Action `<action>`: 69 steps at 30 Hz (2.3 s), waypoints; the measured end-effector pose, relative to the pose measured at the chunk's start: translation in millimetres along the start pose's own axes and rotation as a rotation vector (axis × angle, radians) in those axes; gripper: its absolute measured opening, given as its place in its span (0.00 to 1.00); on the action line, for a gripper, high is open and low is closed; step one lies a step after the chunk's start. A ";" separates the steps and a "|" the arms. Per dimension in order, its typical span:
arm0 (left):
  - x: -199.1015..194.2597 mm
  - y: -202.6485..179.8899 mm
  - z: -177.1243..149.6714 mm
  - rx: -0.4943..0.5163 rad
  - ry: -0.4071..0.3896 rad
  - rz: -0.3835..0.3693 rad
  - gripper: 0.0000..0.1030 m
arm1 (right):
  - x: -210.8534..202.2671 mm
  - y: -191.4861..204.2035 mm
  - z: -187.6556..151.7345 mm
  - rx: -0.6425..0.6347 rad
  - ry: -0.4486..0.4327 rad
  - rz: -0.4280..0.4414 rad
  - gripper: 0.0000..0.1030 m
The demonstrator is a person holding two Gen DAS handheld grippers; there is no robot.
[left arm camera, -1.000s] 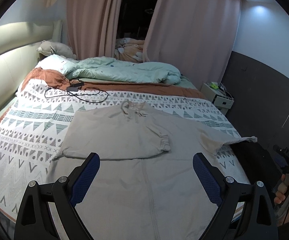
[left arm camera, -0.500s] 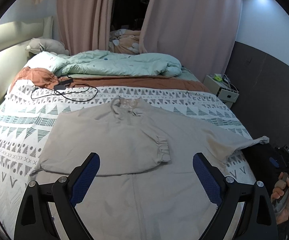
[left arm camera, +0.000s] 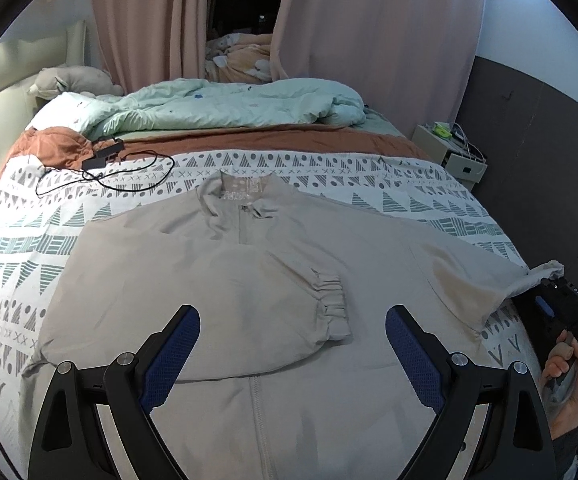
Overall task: Fold large clothes
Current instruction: 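Close the right gripper on the other sleeve's elastic cuff, then lift the sleeve and carry it across the jacket front with the right gripper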
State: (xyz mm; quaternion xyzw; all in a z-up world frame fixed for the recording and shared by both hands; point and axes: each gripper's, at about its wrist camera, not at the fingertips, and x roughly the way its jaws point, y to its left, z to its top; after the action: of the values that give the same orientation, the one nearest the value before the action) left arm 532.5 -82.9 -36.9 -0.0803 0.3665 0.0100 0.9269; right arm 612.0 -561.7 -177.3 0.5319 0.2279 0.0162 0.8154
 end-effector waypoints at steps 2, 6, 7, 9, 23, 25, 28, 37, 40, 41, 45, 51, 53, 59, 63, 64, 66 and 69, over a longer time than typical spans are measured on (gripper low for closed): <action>10.0 3.7 0.5 -0.010 0.012 -0.001 0.92 | 9.8 -4.1 2.0 0.007 -0.004 -0.017 0.36; 27.6 10.4 0.5 -0.024 0.028 0.004 0.92 | 24.9 -7.7 8.9 -0.013 -0.038 -0.058 0.29; 31.7 12.5 -0.1 -0.028 0.031 0.003 0.92 | 26.9 -9.7 10.7 -0.005 -0.044 -0.062 0.22; 38.7 16.6 -2.7 -0.035 0.040 0.002 0.92 | 29.6 -9.4 13.1 -0.009 -0.057 -0.052 0.13; 18.4 64.6 -15.2 -0.088 0.047 0.033 0.92 | 33.2 91.5 -26.4 -0.345 0.053 0.053 0.08; 8.6 72.6 -15.9 -0.095 0.039 0.043 0.92 | 33.4 105.3 -39.1 -0.391 0.080 0.073 0.08; -4.7 84.0 -17.9 -0.114 0.028 0.046 0.92 | 37.9 124.6 -62.5 -0.453 0.134 0.101 0.08; -32.4 98.4 -29.1 -0.139 0.011 0.060 0.92 | 56.7 155.9 -144.7 -0.644 0.349 0.130 0.08; -36.9 101.8 -34.2 -0.150 0.012 0.061 0.92 | 75.1 149.2 -172.1 -0.671 0.491 0.106 0.08; -38.0 103.1 -35.5 -0.156 0.014 0.061 0.92 | 85.8 142.4 -183.1 -0.670 0.557 0.061 0.08; -41.2 105.7 -40.7 -0.172 0.022 0.056 0.92 | 95.3 120.0 -191.2 -0.593 0.658 -0.029 0.18; -44.4 104.0 -44.7 -0.162 0.020 0.061 0.92 | 39.1 101.4 -143.5 -0.475 0.494 0.004 0.82; -42.6 104.6 -44.5 -0.166 0.021 0.058 0.92 | 26.0 82.5 -122.3 -0.391 0.455 -0.021 0.82; -29.9 99.3 -43.8 -0.166 0.038 0.046 0.92 | -7.3 27.3 -70.6 -0.196 0.334 -0.158 0.82; -19.5 94.1 -42.5 -0.165 0.046 0.030 0.92 | -20.7 8.5 -52.6 -0.129 0.316 -0.175 0.82; -16.9 93.1 -42.3 -0.169 0.048 0.022 0.92 | -22.6 5.1 -51.1 -0.119 0.318 -0.180 0.82; -12.3 91.2 -42.0 -0.173 0.051 0.008 0.92 | -22.0 3.6 -53.2 -0.104 0.325 -0.186 0.82; -7.4 89.5 -44.5 -0.166 0.054 0.002 0.92 | -26.5 -6.0 -56.9 -0.053 0.316 -0.205 0.82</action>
State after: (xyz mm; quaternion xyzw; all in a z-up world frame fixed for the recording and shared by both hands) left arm 489.9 -1.2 -76.5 -0.1570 0.3891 0.0390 0.9069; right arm 564.8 -522.5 -191.9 0.4751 0.4055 0.0223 0.7806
